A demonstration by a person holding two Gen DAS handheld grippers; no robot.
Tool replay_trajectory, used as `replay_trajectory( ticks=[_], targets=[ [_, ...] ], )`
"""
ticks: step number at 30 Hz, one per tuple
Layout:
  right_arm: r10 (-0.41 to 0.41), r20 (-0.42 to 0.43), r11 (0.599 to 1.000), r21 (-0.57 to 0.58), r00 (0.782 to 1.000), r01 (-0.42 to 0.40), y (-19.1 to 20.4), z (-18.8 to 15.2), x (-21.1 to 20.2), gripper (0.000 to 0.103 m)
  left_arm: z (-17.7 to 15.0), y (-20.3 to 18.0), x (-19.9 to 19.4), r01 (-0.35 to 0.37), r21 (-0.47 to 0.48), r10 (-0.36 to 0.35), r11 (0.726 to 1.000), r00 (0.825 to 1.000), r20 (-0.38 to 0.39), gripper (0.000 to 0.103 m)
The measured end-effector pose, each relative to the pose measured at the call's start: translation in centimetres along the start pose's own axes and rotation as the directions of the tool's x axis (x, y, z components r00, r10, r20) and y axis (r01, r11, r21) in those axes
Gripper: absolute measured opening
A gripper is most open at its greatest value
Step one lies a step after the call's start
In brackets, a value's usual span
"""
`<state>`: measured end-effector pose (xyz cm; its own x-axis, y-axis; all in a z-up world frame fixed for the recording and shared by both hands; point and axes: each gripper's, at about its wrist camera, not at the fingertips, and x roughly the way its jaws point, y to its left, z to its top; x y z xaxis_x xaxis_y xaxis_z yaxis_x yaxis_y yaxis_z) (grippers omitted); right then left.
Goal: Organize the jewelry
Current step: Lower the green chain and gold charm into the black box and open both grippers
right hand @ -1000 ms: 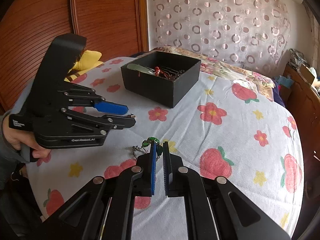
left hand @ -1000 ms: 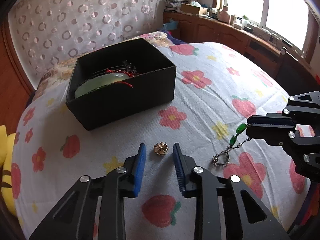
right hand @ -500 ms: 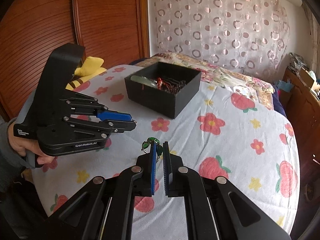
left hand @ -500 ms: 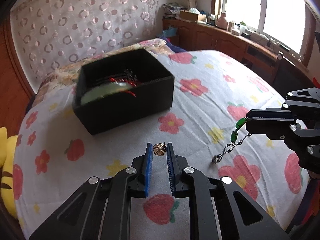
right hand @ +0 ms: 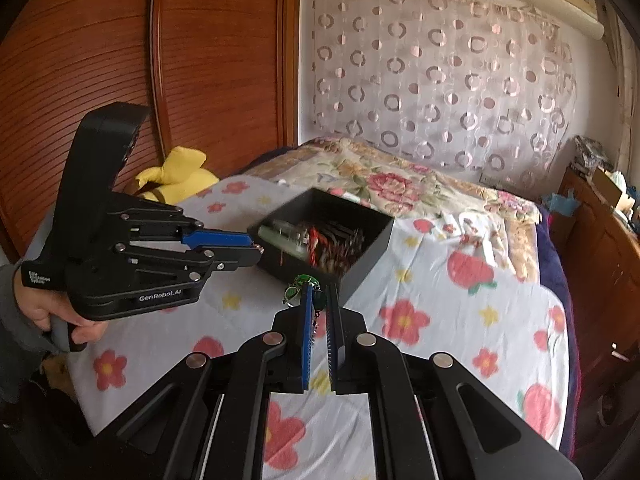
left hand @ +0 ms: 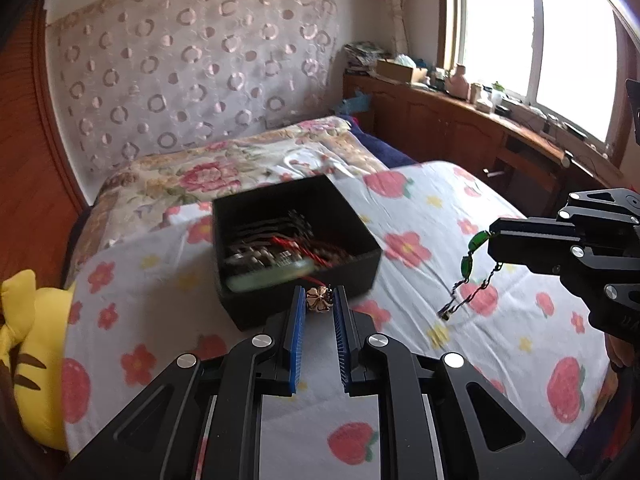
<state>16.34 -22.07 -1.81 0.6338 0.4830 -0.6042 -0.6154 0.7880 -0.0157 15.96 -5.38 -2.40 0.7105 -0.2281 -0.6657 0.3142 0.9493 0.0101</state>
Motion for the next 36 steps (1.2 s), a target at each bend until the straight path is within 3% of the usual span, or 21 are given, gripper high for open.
replay_trajectory(
  ticks=[12, 23, 25, 28, 29, 31, 33, 36],
  targets=[
    [-0.025, 0.01, 1.0, 0.005, 1.0, 0.025, -1.3, 5.1, 4.0, 0.008, 2.8, 2.6, 1.2, -0.051, -0.043, 0.052, 0.998, 0.998, 0.025, 0.013],
    [-0.023, -0.044, 0.999, 0.034, 0.999, 0.025, -1.8, 5.7, 8.8, 0.009, 4.4, 4.5, 3.3, -0.086, -0.069, 0.086, 0.994, 0.996, 0.001, 0.013],
    [-0.03, -0.05, 0.998, 0.045, 0.998, 0.032, -2.1, 5.7, 9.1, 0.019, 4.6, 4.7, 3.6, -0.092, -0.069, 0.092, 0.993, 0.996, -0.004, 0.014],
    [-0.024, -0.047, 0.998, 0.061, 0.999, 0.027, -2.3, 5.3, 8.9, 0.023, 4.6, 4.9, 3.7, -0.094, -0.087, 0.094, 0.992, 0.996, 0.003, 0.044],
    [-0.026, -0.048, 0.998, 0.061, 0.999, 0.029, -2.4, 5.2, 8.8, 0.028, 4.5, 5.0, 3.6, -0.093, -0.093, 0.094, 0.991, 0.996, 0.008, 0.05],
    [-0.044, -0.035, 0.997, 0.062, 0.998, 0.046, -2.3, 4.8, 8.1, 0.031, 4.2, 5.2, 3.3, -0.097, -0.105, 0.099, 0.99, 0.995, 0.014, 0.057],
    [-0.05, -0.018, 0.997, 0.063, 0.999, 0.051, -2.1, 4.2, 7.0, 0.031, 3.6, 5.0, 2.5, -0.123, -0.115, 0.126, 0.986, 0.992, 0.024, 0.071],
    [-0.07, 0.021, 0.994, 0.088, 0.997, 0.068, -1.8, 3.1, 4.8, 0.035, 2.3, 4.6, 0.9, -0.137, -0.117, 0.145, 0.984, 0.988, 0.062, 0.078]
  ],
)
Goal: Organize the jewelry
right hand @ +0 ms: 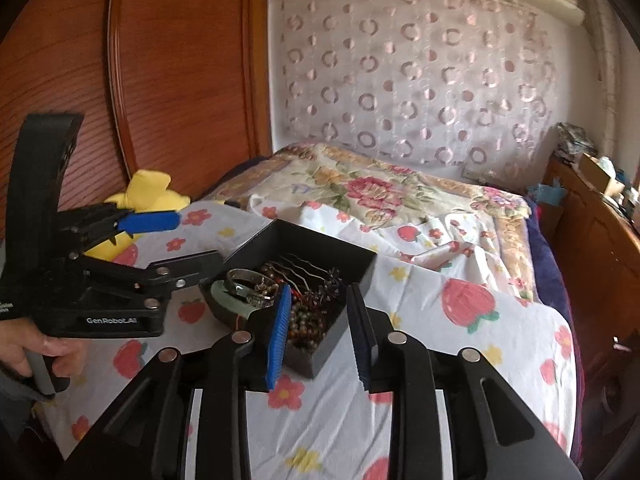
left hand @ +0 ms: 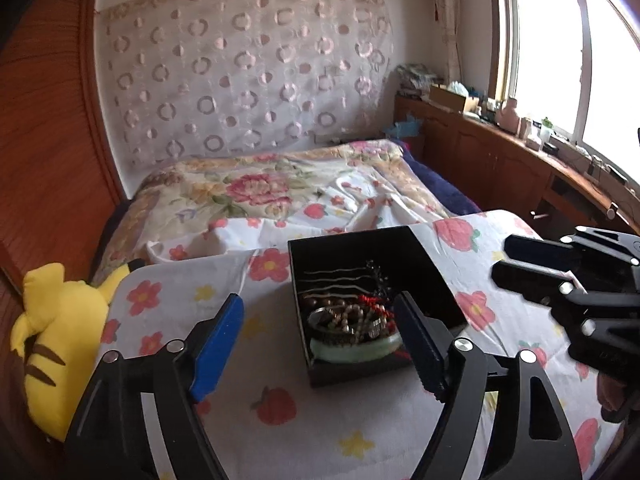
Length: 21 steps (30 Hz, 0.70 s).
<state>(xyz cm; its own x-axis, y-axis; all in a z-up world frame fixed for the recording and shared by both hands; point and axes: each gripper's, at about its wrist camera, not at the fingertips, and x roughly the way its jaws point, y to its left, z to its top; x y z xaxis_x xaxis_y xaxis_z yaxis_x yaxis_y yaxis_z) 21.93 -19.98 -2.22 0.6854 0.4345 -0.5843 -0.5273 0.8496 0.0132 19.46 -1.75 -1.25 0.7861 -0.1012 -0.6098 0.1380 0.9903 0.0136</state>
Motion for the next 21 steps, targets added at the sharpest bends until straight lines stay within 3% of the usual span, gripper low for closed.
replay_trajectory(
  ticks=[3, 4, 7, 12, 15, 21],
  targets=[
    [-0.015, 0.058, 1.0, 0.014, 0.998, 0.014, 0.5, -1.3, -2.7, 0.056, -1.5, -0.4, -2.2, -0.023, -0.001, 0.023, 1.0, 0.999, 0.047, 0.092],
    [-0.017, 0.072, 1.0, 0.017, 0.997, 0.016, 0.8, -1.8, -3.5, 0.057, -1.9, -0.4, -2.9, -0.024, -0.002, 0.024, 1.0, 0.998, 0.057, 0.094],
    [-0.026, 0.105, 0.999, 0.047, 0.994, 0.022, 1.2, -3.0, -5.5, 0.067, -3.0, -0.8, -4.5, -0.028, -0.009, 0.029, 1.0, 0.997, 0.077, 0.095],
    [-0.05, 0.169, 0.996, 0.083, 0.984, 0.036, 2.1, -4.8, -8.6, 0.093, -4.3, -1.5, -7.4, -0.047, -0.009, 0.048, 0.999, 0.992, 0.113, 0.095],
    [-0.061, 0.2, 0.994, 0.1, 0.978, 0.042, 2.3, -5.6, -10.0, 0.1, -5.3, -1.9, -9.0, -0.054, -0.018, 0.055, 0.998, 0.989, 0.134, 0.095],
    [-0.091, 0.227, 0.989, 0.133, 0.97, 0.062, 2.7, -6.6, -11.9, 0.101, -7.1, -2.4, -11.3, -0.074, -0.04, 0.079, 0.996, 0.986, 0.144, 0.095]
  ],
)
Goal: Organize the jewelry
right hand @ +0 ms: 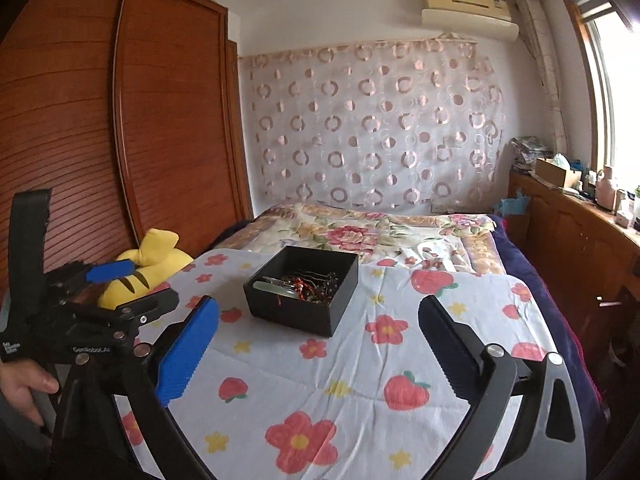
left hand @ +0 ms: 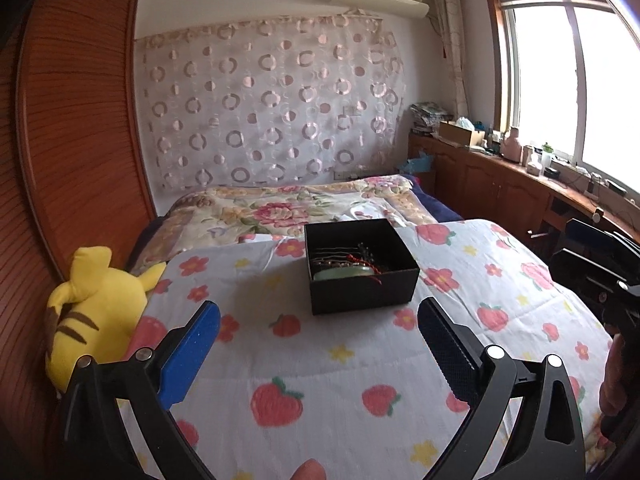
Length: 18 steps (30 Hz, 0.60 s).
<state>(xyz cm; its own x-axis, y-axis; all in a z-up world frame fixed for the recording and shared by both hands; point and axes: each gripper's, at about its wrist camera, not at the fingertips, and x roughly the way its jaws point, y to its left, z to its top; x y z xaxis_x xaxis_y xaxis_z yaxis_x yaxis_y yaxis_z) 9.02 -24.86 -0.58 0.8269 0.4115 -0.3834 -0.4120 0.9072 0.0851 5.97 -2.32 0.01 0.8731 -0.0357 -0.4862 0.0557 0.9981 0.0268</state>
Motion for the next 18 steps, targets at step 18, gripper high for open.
replay_trajectory(
  ticks=[18],
  targets=[
    [-0.12, 0.01, 0.991, 0.064, 0.993, 0.119, -0.9, -3.0, -2.1, 0.101, -3.0, 1.0, -3.1, -0.026, -0.055, 0.027, 0.998, 1.0, 0.01, 0.095]
  ],
)
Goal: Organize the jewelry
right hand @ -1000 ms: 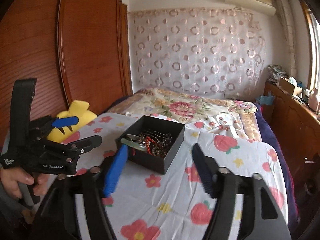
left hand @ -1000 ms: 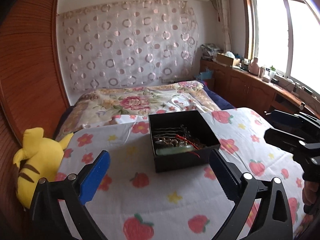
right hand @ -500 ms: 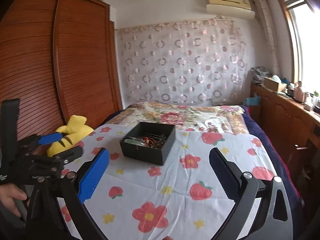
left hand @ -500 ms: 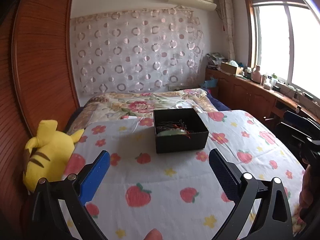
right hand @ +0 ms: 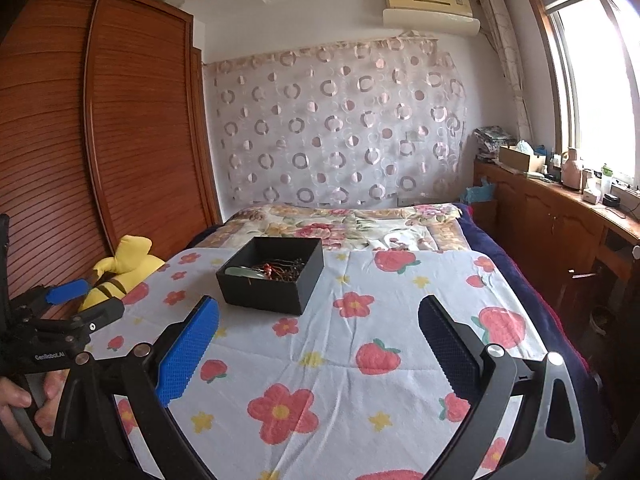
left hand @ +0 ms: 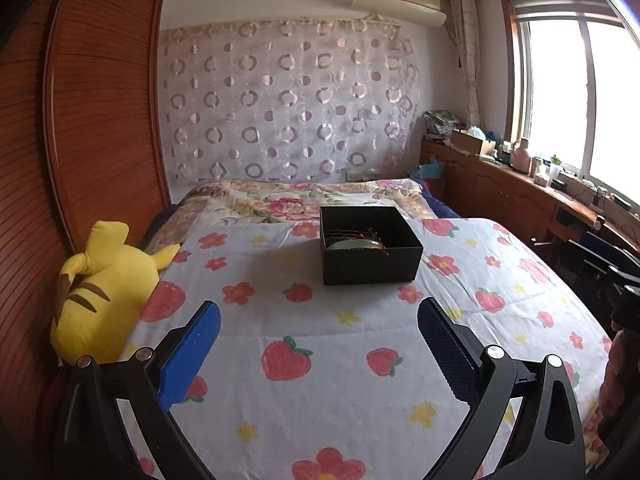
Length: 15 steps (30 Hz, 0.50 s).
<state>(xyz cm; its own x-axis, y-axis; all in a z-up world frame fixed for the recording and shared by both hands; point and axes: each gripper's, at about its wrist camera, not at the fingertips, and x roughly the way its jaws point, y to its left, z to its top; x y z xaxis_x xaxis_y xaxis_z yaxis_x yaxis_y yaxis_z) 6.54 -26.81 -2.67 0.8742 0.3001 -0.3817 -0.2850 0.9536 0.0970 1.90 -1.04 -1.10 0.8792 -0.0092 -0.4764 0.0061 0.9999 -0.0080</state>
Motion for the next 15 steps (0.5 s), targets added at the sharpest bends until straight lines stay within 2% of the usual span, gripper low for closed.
replay_trajectory(
  ticks=[15],
  targets=[
    [0.005, -0.002, 1.0, -0.005, 1.0, -0.005, 0.1, -0.53, 0.17, 0.101, 0.08, -0.28, -0.73, 0.009, -0.001, -0.009, 1.0, 1.0, 0.015, 0.095]
  ],
)
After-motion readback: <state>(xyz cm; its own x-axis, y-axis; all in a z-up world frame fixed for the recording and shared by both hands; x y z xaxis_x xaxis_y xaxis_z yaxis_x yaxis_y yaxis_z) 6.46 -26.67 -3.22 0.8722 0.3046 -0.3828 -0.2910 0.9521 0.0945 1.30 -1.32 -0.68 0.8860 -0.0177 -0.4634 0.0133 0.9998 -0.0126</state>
